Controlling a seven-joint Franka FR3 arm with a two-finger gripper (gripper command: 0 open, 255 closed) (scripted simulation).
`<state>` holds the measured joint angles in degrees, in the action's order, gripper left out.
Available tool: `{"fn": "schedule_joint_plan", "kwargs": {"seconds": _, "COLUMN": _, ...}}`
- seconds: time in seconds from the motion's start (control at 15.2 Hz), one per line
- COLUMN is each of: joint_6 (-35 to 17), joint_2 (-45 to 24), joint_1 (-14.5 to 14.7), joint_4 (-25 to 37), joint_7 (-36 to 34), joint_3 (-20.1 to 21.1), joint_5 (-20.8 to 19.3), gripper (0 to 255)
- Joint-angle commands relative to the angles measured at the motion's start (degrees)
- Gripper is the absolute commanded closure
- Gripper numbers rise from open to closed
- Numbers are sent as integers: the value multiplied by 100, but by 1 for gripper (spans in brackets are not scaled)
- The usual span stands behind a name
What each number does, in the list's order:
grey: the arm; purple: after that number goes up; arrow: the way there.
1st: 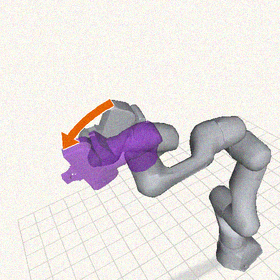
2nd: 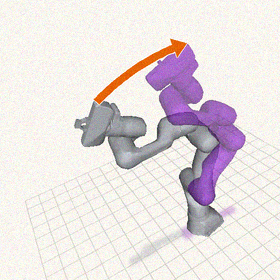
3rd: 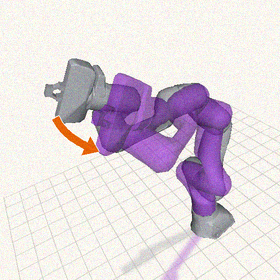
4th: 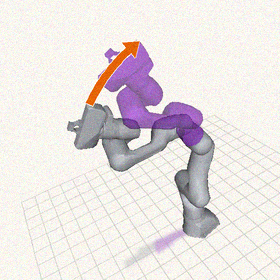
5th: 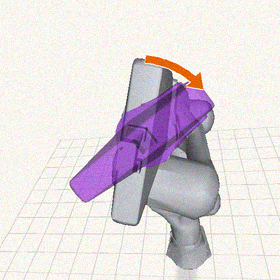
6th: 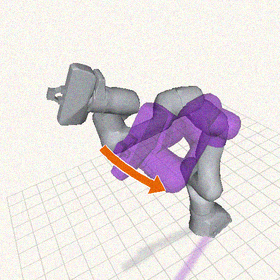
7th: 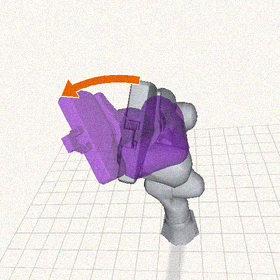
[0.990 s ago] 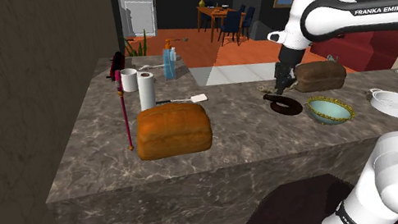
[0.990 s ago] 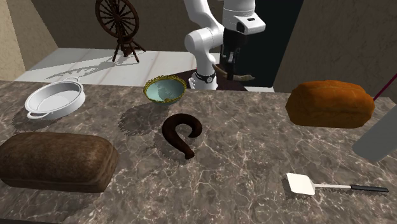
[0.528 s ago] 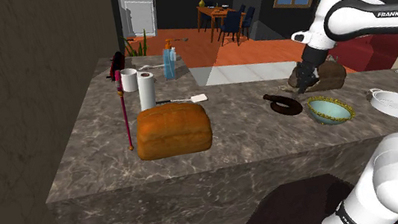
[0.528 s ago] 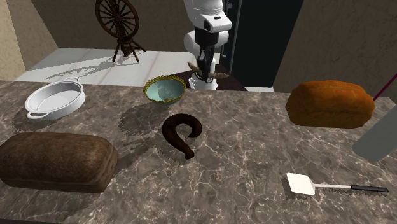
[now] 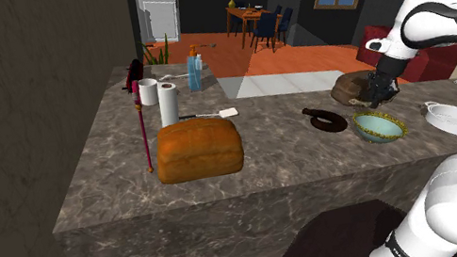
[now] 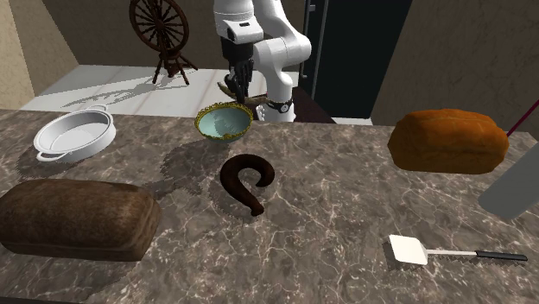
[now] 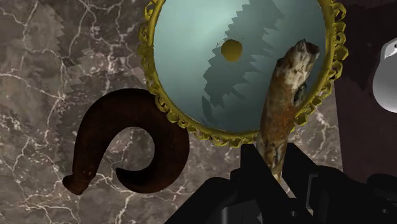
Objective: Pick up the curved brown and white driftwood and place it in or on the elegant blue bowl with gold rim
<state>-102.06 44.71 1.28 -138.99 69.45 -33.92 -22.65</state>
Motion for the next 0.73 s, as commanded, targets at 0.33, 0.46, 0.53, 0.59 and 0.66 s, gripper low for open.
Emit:
{"fn": "schedule_joint_plan", "kwargs": {"seconds": 0.33, "joint_6": 16, "joint_2": 19, "joint_1": -238, "joint_4": 199, "joint_7": 743, "joint_3": -668, "joint_5": -389, "gripper": 255}}
{"fn": "schedule_joint_plan", "kwargs": {"seconds": 0.46, "joint_6": -129, "joint_2": 16, "joint_1": -252, "joint_4": 60, "joint_7": 733, "joint_3": -731, "joint_5": -439, "gripper": 255}}
{"fn": "schedule_joint_plan", "kwargs": {"seconds": 0.53, "joint_6": -203, "joint_2": 12, "joint_1": -259, "joint_4": -7, "joint_7": 728, "joint_3": -765, "joint_5": -465, "gripper": 255}}
{"fn": "schedule_joint_plan", "kwargs": {"seconds": 0.59, "joint_6": -277, "joint_2": 7, "joint_1": -265, "joint_4": -74, "joint_7": 723, "joint_3": -799, "joint_5": -491, "gripper": 255}}
{"fn": "schedule_joint_plan", "kwargs": {"seconds": 0.66, "joint_6": -352, "joint_2": 0, "joint_1": -270, "joint_4": -140, "joint_7": 718, "joint_3": -833, "joint_5": -517, "gripper": 255}}
